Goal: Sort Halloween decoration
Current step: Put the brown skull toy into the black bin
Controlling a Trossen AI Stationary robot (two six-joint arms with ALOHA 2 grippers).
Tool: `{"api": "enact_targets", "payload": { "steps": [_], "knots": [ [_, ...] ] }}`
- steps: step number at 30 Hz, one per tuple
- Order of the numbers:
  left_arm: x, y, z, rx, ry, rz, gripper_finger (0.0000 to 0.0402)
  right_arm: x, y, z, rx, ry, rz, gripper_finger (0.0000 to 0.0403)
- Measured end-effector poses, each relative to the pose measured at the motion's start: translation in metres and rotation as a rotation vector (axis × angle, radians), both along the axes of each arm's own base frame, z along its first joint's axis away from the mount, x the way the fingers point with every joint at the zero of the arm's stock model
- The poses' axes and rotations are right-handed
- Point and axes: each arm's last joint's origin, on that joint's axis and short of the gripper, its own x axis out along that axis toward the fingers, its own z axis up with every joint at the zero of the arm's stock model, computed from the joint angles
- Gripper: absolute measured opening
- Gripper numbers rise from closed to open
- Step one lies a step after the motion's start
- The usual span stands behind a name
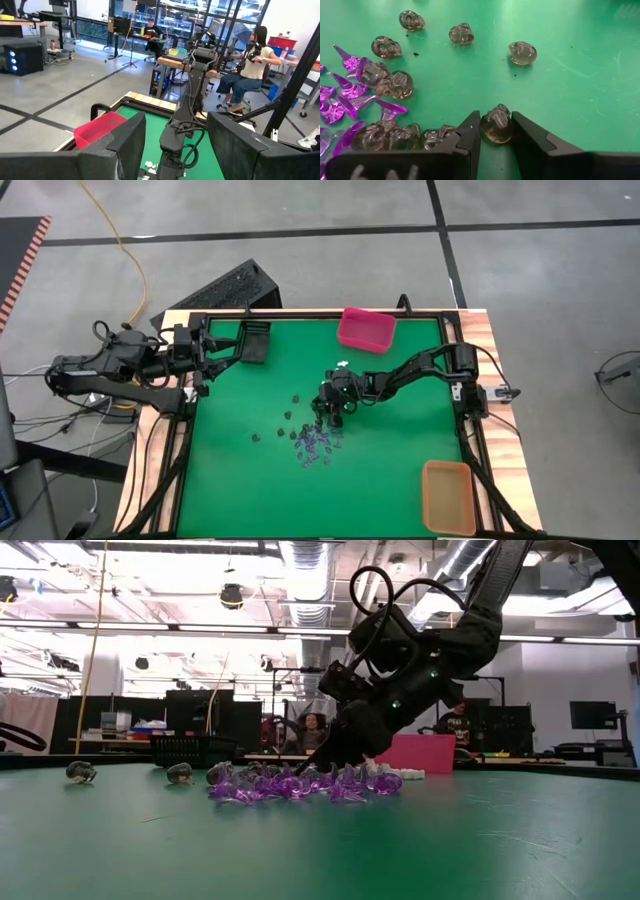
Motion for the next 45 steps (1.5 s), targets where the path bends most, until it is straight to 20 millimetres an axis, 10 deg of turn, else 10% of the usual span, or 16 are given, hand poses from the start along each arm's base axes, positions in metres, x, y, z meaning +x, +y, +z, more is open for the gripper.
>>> {"api": "enact_targets", "payload": {
  "steps": [11,21,33,45],
  "knots": [
    [0.000,0.000,0.000,-0.001,0.000,-0.002,0.0201,0.005,0.000,0.009,0.071,-0.026,-0.052,0.0116],
    [0.000,0.000,0.000,-0.001,0.000,-0.003,0.0201,0.048,-0.009,0.067,-0.048,-0.073,0.010,0.0121],
    [0.000,0.000,0.000,-0.001,0.000,-0.007,0.0201,0.069,-0.061,0.126,-0.186,-0.205,-0.072,0.0122],
    [0.000,0.000,0.000,0.006,0.004,-0.005,0.0201,0.096,-0.098,0.129,-0.178,-0.345,-0.162,0.0123]
  ]
}}
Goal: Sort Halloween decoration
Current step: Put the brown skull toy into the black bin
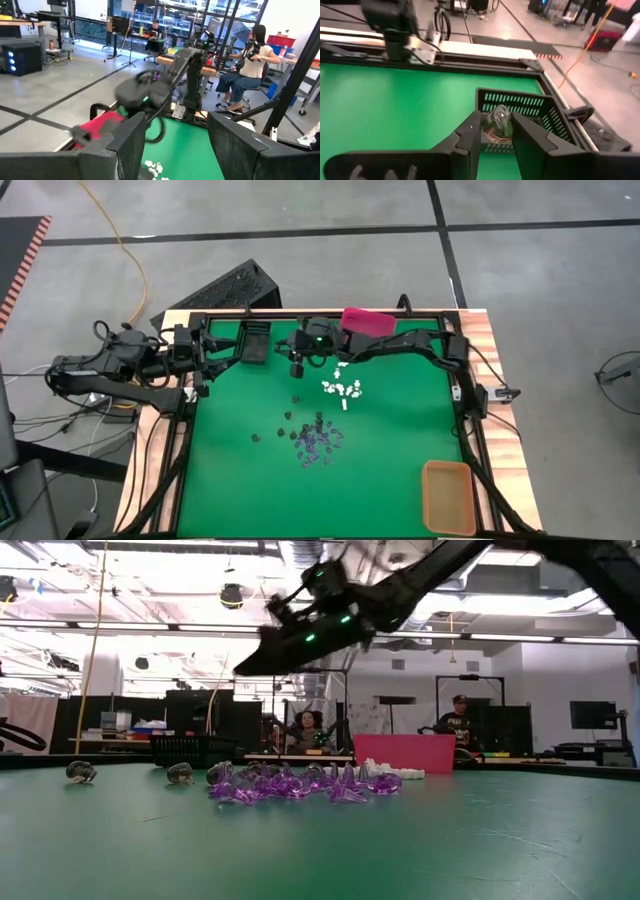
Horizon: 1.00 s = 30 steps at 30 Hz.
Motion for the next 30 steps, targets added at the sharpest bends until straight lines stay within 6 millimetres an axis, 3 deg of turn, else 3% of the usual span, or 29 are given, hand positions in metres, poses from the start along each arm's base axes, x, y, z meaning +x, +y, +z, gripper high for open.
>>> {"api": "enact_targets", "payload": {
  "steps": [7,13,20,30],
  "knots": [
    [0.000,0.000,0.000,0.005,0.005,0.003,0.0201,0.050,-0.022,0.005,0.053,-0.016,-0.026,0.0123],
    [0.000,0.000,0.000,0.008,0.007,0.003,0.0201,0.077,-0.038,-0.019,0.087,0.100,-0.041,0.0123],
    [0.000,0.000,-0.001,0.010,0.009,0.003,0.0201,0.089,-0.043,-0.035,0.126,0.156,-0.055,0.0135],
    [0.000,0.000,-0.001,0.023,0.011,0.005,0.0201,0.086,-0.045,-0.034,0.174,0.189,-0.070,0.0235]
  ]
}}
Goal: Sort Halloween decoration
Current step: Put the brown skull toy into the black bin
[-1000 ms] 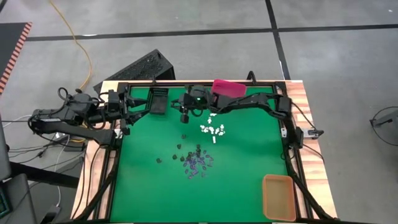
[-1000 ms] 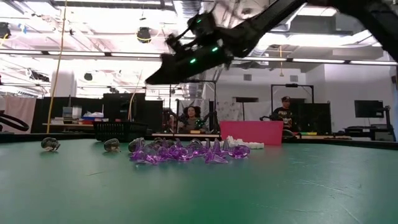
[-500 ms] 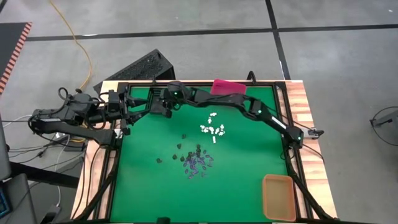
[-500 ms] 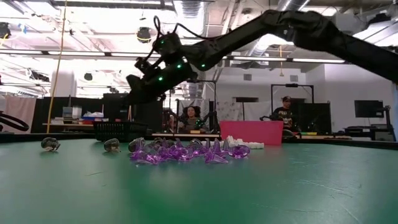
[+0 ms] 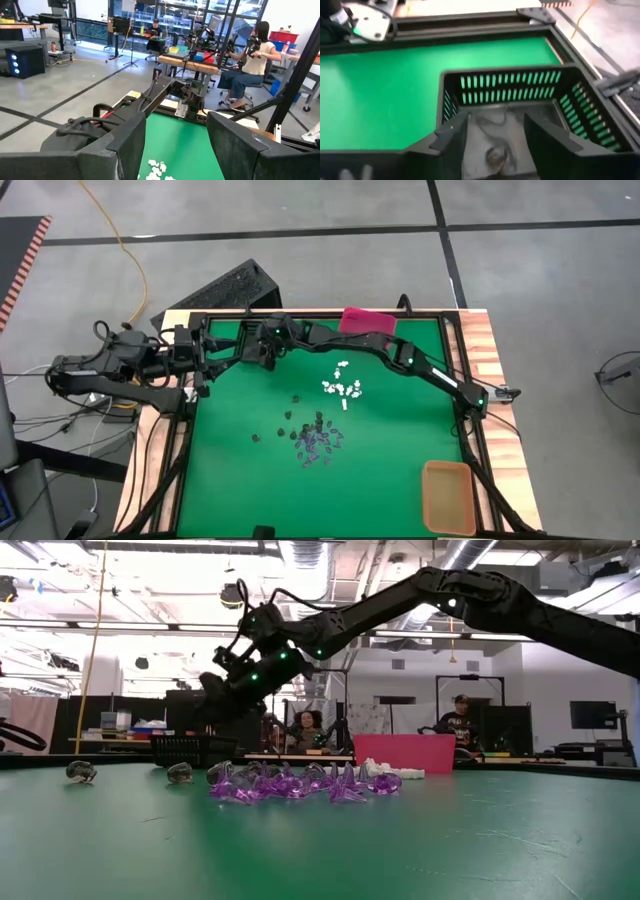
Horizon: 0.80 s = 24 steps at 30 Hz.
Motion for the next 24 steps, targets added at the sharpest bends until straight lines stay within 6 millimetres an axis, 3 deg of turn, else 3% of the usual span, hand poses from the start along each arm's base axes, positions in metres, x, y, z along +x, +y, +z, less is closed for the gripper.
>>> {"api": "enact_targets", "payload": {
  "steps": [4,10,18,22,24],
  "knots": [
    [0.000,0.000,0.000,0.004,0.001,0.000,0.0201,-0.010,0.005,0.024,0.046,0.026,0.091,0.0248],
    [0.000,0.000,0.000,0.019,0.003,-0.002,0.0201,-0.045,0.021,0.089,0.194,0.068,0.332,0.0229],
    [0.000,0.000,0.002,0.018,-0.015,-0.002,0.0201,-0.149,0.036,0.219,0.058,0.059,0.411,0.0197],
    [0.000,0.000,0.002,0.017,-0.014,0.001,0.0201,-0.211,0.039,0.259,0.039,0.111,0.367,0.0181],
    [0.000,0.000,0.002,0.017,-0.014,0.002,0.0201,-0.243,0.041,0.267,0.065,0.168,0.325,0.0173]
  ]
}}
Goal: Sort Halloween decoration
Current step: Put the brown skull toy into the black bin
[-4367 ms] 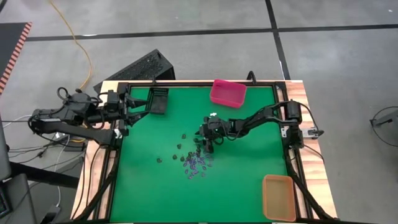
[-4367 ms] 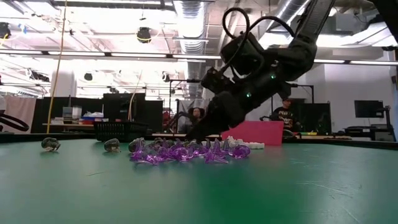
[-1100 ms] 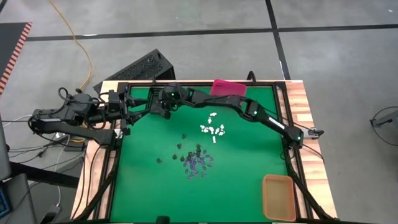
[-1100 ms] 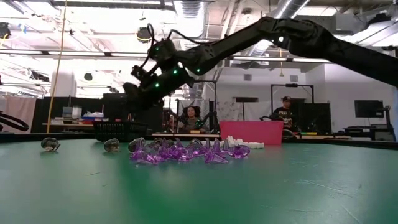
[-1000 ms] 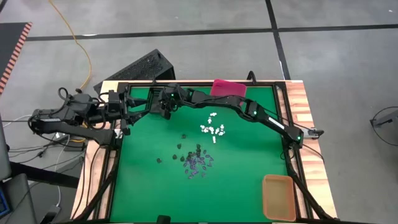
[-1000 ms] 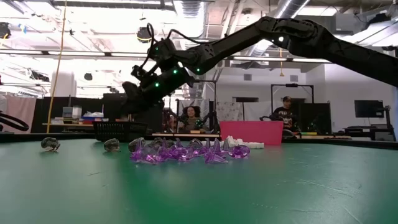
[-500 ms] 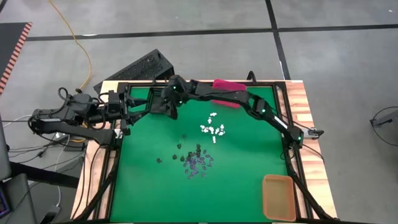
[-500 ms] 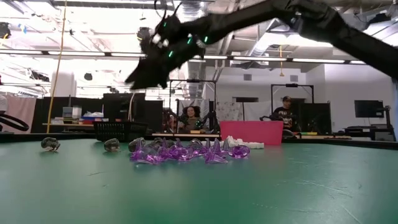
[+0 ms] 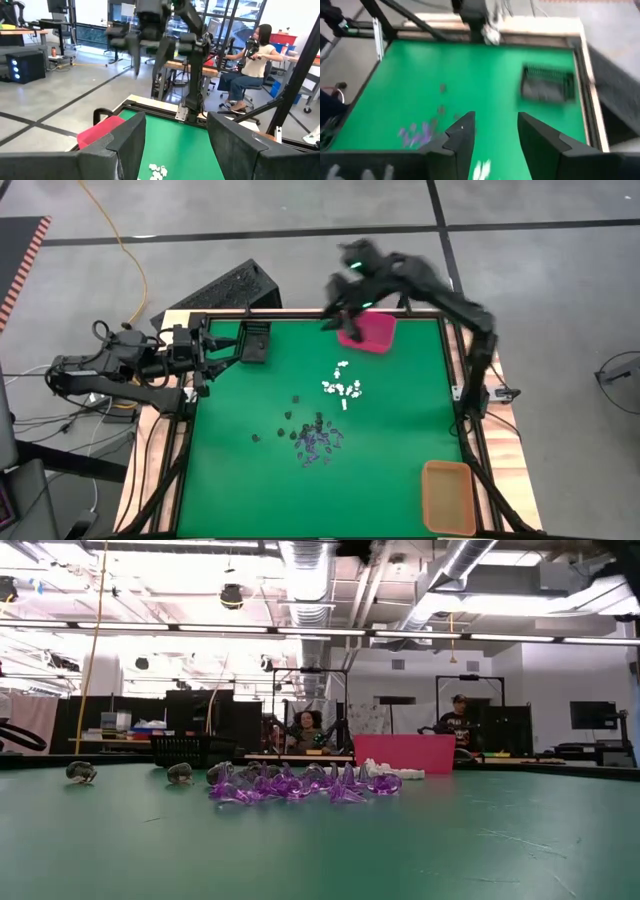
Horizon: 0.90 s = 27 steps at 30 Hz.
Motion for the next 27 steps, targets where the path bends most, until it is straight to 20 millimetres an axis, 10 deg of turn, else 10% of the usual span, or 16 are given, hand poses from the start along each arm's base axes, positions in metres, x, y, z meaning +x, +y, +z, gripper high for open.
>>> {"api": "enact_targets", "payload": {
  "steps": [12,27],
  "knots": [
    [0.000,0.001,0.000,-0.005,0.003,0.052,0.0201,-0.120,0.049,-0.053,0.032,-0.035,-0.281,0.0120],
    [0.021,0.000,-0.010,-0.013,0.092,0.059,0.0201,-0.064,0.087,-0.208,0.095,-0.300,-0.255,0.0119]
  ]
}}
